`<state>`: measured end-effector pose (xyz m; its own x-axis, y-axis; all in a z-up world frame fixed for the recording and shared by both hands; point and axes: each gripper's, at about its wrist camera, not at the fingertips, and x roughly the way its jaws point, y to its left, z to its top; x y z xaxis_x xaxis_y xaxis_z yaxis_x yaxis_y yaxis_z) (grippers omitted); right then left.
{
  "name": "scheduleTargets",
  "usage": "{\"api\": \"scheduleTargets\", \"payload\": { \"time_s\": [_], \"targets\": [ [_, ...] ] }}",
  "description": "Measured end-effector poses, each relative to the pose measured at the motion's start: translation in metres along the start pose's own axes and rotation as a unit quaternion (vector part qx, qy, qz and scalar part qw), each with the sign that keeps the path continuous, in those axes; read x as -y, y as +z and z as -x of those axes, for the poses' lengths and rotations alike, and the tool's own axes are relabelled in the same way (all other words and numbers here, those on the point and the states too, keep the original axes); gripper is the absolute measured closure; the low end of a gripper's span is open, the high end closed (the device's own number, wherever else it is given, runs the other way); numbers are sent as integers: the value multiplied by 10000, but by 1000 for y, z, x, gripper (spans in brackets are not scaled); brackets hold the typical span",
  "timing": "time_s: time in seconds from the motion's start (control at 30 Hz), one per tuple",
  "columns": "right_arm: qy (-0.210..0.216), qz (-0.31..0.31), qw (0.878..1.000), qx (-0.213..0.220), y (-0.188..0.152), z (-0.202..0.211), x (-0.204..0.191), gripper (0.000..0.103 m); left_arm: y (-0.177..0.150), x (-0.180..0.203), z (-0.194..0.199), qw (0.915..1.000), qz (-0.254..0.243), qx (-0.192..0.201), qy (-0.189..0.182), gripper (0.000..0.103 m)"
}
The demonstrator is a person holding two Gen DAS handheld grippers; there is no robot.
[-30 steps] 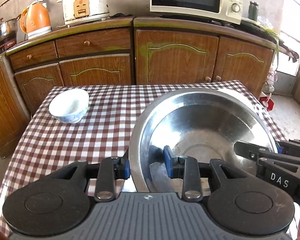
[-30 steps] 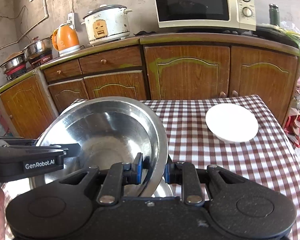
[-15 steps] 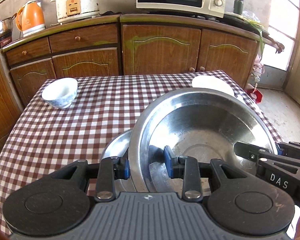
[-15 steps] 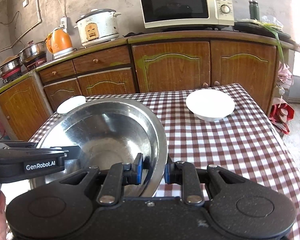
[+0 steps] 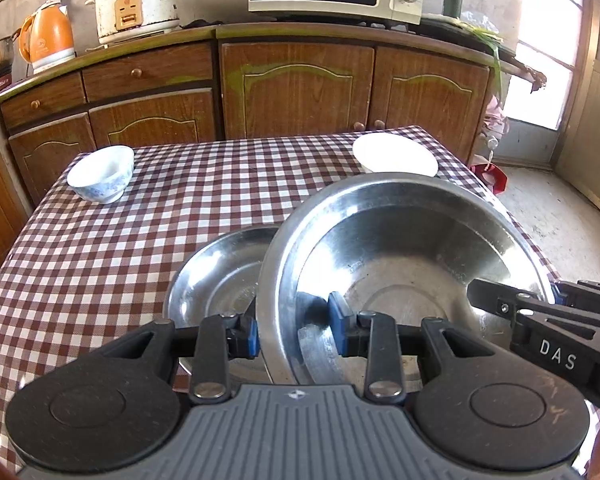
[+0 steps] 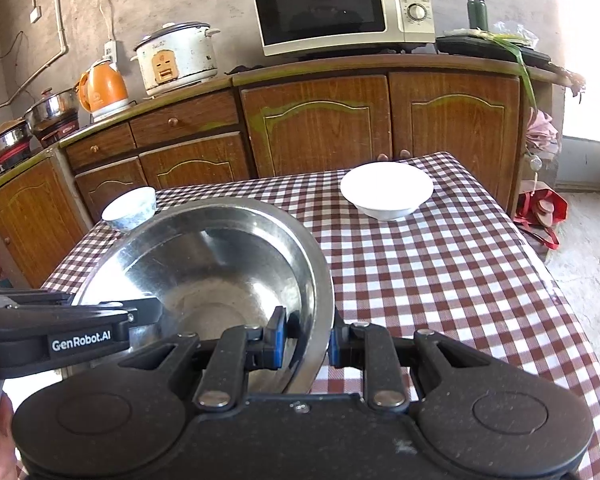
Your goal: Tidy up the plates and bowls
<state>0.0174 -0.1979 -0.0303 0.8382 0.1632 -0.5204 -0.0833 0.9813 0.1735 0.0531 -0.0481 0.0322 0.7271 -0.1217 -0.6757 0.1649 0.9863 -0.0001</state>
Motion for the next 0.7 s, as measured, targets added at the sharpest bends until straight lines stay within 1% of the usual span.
{"api": "scheduleTargets", "payload": {
  "time_s": [0.7],
  "targets": [
    [-252, -240, 9994, 55, -22, 28, 25, 76, -17, 28, 4, 9996, -164, -18, -226, 69]
  ]
}}
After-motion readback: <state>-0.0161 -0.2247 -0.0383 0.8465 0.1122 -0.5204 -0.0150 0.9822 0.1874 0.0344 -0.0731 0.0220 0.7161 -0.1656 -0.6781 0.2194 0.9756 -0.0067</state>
